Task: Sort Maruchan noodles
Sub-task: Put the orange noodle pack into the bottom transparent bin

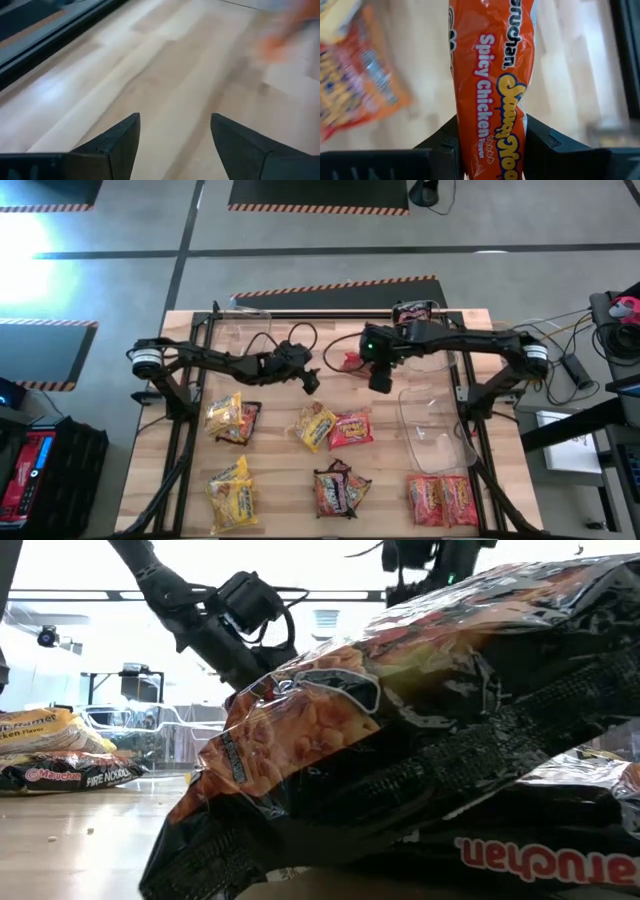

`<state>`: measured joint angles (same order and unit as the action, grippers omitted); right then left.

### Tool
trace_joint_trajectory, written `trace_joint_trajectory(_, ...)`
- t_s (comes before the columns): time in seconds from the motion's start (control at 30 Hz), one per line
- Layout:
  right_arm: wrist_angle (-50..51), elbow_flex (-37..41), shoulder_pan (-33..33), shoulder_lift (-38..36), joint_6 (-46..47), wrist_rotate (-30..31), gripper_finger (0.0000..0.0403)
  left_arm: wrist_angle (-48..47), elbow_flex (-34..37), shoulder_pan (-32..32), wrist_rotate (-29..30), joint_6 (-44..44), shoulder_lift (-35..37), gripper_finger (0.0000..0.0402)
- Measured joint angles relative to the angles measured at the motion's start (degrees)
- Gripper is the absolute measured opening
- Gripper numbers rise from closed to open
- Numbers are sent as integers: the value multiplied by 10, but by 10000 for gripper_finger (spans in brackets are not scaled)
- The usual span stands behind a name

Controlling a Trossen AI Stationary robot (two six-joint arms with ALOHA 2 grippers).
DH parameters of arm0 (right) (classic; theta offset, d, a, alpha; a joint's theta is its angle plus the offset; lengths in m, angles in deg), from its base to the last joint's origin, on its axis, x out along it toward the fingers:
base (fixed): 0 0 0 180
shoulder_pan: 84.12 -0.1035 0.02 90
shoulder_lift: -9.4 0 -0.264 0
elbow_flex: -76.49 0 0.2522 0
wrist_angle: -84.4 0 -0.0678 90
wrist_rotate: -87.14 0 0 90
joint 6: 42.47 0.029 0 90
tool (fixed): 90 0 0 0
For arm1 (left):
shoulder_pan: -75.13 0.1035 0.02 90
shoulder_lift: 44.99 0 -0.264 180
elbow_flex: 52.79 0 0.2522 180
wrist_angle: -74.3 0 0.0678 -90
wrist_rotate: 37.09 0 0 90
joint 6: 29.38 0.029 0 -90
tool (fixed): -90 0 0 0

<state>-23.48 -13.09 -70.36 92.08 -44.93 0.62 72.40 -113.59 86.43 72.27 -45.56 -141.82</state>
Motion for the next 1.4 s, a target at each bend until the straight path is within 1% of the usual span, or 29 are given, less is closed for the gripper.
trace_joint_trajectory(0.1,112,-50,-27,-5,28,0,120,28,13,-2,21,-32,0,225)
trace_joint_trajectory(0.17,173,-80,-50,-6,49,0,119,55,24,-3,26,-38,0,225)
trace_joint_trajectory(0.3,256,-126,-97,-16,74,-1,120,100,36,-2,27,-39,0,225)
trace_joint_trajectory(0.4,305,-134,-125,-32,89,-6,123,107,37,-2,28,-43,0,225)
trace_joint_trajectory(0.5,316,-110,-145,-61,119,-9,122,107,38,-4,28,-45,0,225)
trace_joint_trajectory(0.6,315,-80,-155,-97,136,-23,120,109,41,-6,28,-45,0,225)
trace_joint_trajectory(0.8,310,0,-158,-156,194,-20,121,111,47,-6,28,-45,0,225)
trace_joint_trajectory(0.9,310,39,-158,-167,203,-22,123,117,49,-6,28,-44,0,225)
trace_joint_trajectory(1.07,307,90,-158,-170,173,-27,119,126,51,-6,28,-39,0,225)
trace_joint_trajectory(1.17,310,110,-158,-170,161,-58,119,126,51,-6,28,-39,0,225)
trace_joint_trajectory(1.3,315,127,-158,-177,168,-105,121,126,52,-6,28,-39,0,225)
trace_joint_trajectory(1.4,309,139,-158,-191,167,-107,119,126,52,-6,28,-37,0,225)
